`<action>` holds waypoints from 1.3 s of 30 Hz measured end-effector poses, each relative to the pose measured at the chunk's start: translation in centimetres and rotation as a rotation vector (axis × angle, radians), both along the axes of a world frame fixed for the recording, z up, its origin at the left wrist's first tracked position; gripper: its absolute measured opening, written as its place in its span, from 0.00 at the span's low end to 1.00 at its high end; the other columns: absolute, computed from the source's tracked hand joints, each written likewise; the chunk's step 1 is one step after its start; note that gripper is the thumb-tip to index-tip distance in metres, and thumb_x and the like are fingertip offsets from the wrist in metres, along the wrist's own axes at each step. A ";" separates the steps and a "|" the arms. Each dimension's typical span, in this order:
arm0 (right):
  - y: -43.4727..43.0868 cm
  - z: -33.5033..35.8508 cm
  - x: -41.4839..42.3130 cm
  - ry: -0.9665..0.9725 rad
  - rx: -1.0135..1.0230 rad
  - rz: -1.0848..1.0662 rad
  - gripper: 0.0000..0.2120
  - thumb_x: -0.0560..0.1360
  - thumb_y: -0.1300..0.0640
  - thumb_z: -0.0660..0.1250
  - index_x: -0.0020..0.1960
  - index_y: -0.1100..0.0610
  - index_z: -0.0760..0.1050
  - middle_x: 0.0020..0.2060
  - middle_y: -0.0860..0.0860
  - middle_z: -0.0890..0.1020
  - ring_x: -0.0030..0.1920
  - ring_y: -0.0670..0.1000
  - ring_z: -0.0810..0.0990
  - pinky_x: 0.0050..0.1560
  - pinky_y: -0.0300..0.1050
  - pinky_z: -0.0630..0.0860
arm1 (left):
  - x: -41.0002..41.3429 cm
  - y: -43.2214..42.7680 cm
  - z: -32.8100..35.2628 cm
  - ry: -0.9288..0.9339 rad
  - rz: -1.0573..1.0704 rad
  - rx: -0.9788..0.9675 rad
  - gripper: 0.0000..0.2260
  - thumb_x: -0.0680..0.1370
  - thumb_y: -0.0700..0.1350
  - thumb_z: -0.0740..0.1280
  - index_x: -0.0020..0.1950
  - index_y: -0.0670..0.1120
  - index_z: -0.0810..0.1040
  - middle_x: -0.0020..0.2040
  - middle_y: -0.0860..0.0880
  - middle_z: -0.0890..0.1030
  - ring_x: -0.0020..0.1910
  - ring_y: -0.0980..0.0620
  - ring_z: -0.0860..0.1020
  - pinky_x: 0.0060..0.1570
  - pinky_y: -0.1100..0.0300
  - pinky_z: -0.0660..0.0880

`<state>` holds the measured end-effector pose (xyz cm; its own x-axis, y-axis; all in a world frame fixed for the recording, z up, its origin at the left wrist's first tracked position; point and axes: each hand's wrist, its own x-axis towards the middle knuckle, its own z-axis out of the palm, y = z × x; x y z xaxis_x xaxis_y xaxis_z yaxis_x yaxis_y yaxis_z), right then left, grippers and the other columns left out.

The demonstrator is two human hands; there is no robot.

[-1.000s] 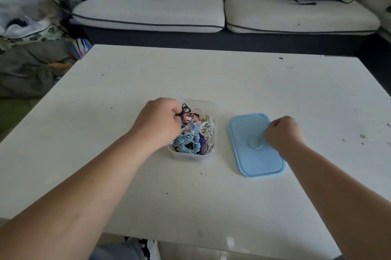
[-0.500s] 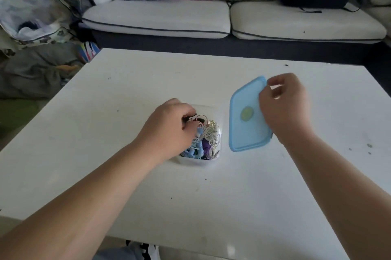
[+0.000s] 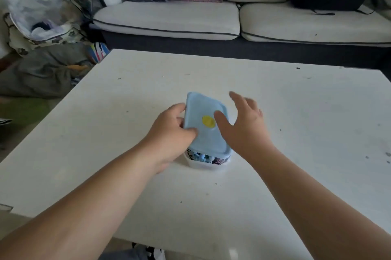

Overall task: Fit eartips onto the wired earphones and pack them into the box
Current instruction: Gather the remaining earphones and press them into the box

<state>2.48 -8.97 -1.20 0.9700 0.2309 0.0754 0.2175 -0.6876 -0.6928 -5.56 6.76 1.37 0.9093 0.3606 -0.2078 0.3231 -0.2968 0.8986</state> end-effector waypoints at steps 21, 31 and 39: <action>-0.3 -4.8 0.8 0.195 0.175 -0.129 0.12 0.81 0.54 0.62 0.61 0.52 0.79 0.50 0.48 0.84 0.46 0.51 0.83 0.45 0.43 0.76 | 0.8 -1.6 -5.7 0.119 -0.491 0.919 0.31 0.83 0.64 0.54 0.78 0.42 0.61 0.83 0.43 0.55 0.83 0.45 0.49 0.80 0.51 0.57; -0.4 -5.5 0.6 0.273 0.314 -0.185 0.13 0.82 0.53 0.62 0.63 0.52 0.78 0.47 0.44 0.84 0.45 0.48 0.84 0.51 0.48 0.82 | 0.8 -1.8 -7.6 0.116 -0.519 1.027 0.42 0.76 0.66 0.33 0.83 0.42 0.44 0.84 0.41 0.45 0.83 0.40 0.39 0.82 0.46 0.47; 0.1 -6.2 -0.5 0.251 0.332 -0.190 0.15 0.83 0.48 0.58 0.66 0.50 0.76 0.58 0.47 0.82 0.54 0.48 0.82 0.57 0.55 0.81 | 0.2 -1.9 -8.0 0.069 -0.489 1.036 0.37 0.82 0.63 0.37 0.84 0.40 0.47 0.84 0.39 0.46 0.83 0.41 0.39 0.82 0.47 0.44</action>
<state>2.01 -8.85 -7.37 0.9906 0.0503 -0.1275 -0.0936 -0.4309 -0.8976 -5.35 4.86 -6.67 0.9974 -0.0017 -0.0720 0.0080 -0.9909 0.1346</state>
